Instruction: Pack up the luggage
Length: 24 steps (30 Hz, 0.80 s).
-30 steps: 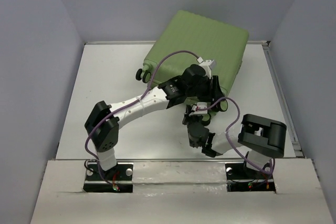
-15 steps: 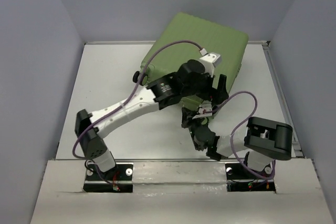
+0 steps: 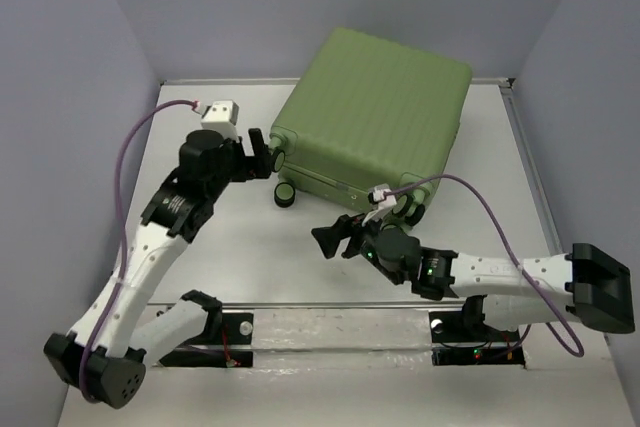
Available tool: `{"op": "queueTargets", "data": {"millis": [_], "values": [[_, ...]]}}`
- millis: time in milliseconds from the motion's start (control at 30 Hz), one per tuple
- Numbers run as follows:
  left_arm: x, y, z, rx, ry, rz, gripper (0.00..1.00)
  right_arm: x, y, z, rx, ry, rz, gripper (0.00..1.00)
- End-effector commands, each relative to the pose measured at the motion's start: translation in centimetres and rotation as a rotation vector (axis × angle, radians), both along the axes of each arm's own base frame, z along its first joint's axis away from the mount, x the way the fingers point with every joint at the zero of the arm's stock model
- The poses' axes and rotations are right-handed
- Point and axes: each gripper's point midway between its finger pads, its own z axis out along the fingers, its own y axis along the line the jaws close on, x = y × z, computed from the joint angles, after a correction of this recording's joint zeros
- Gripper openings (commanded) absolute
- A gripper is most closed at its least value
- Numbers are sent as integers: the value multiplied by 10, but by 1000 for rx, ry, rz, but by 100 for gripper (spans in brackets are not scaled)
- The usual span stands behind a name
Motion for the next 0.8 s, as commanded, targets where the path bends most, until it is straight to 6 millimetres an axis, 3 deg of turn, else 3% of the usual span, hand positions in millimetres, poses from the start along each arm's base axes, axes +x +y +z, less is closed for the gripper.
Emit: {"op": "queueTargets", "data": {"millis": [0,33,167,333,400,533,567,600,700,733,767], "values": [[6,-9,-56,99,130,-111,99,-31,6,12,-148,127,166,87],[9,-16,-57,94,133,-141,99,-35,0,8,-197,134,179,88],[19,-30,-51,98,140,-210,99,-29,-18,48,-173,74,131,90],[35,-29,-68,141,195,-185,99,-15,-47,95,-176,-10,35,93],[37,-34,-73,131,204,-204,99,-10,-54,104,-178,-31,6,94],[45,-35,-87,146,240,-194,98,15,-83,120,-201,-54,-99,96],[46,-35,-87,144,242,-195,96,34,-102,127,-189,-52,-167,96],[47,-37,-89,141,244,-202,94,40,-105,127,-186,-46,-152,96],[48,-38,-89,139,243,-202,86,69,-132,134,-177,-30,-225,96],[50,-38,-89,140,242,-201,83,86,-151,134,-181,-19,-285,96],[52,-39,-89,138,239,-202,75,96,-161,135,-189,-16,-320,96]]}}
